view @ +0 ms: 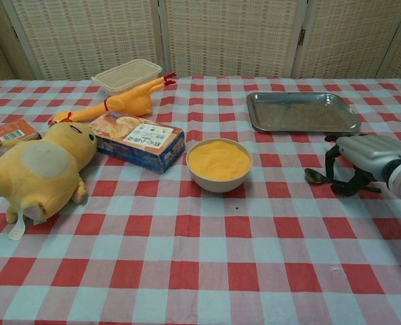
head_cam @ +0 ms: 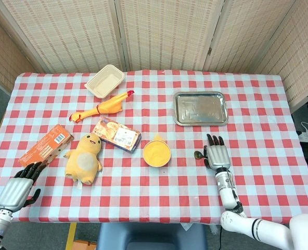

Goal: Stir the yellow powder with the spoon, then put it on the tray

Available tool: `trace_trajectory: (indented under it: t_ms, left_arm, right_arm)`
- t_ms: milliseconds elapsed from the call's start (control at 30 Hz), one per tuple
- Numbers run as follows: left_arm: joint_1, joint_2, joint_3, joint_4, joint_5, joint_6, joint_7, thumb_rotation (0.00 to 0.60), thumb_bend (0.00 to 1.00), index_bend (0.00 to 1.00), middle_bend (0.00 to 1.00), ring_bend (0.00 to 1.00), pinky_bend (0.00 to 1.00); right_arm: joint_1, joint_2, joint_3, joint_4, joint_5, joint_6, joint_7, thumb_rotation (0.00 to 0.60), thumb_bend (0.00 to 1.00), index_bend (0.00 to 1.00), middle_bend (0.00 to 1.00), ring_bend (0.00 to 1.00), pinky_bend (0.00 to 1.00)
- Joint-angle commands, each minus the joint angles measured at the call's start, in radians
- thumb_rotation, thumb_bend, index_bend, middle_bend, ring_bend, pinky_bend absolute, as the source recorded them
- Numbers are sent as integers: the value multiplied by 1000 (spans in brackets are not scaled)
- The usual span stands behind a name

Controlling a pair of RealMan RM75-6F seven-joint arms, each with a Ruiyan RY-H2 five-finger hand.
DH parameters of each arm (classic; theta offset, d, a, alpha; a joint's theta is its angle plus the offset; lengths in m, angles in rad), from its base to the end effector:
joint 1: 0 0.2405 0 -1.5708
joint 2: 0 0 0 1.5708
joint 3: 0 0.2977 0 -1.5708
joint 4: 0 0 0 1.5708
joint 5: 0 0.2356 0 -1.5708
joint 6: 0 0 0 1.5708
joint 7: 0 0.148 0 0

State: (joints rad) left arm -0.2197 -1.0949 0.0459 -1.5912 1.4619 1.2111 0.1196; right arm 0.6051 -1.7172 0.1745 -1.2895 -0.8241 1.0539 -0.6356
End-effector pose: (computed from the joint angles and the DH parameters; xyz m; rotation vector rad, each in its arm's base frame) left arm -0.3706 0.2102 0.1198 -1.6811 -0.9530 -0.6138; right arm -0.2703 -0.3575 -0.0768 1.6122 -1.0189 0.5391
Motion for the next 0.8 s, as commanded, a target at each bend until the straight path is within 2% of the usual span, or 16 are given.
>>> trace_trajectory:
  t_ms: [33,567,800]
  left_arm:
    - [0,0,0,0,1,1,-1,600,492,0,0,0,199]
    - [2,5,2,0,10,11,-12,600,491,0,0,0,200]
    - [5,7,4,-3,15,18,-15,600,491,0,0,0,200]
  right_arm:
    - [1,-4,-1,5,3,-4,-1,600,319,523,22,0,23]
    - [3,-7,9,-11,-10,15,2,600,319,570,34,0,27]
    - [12,27,36,-84,-20,46,-10,600,319,577,36,0,27]
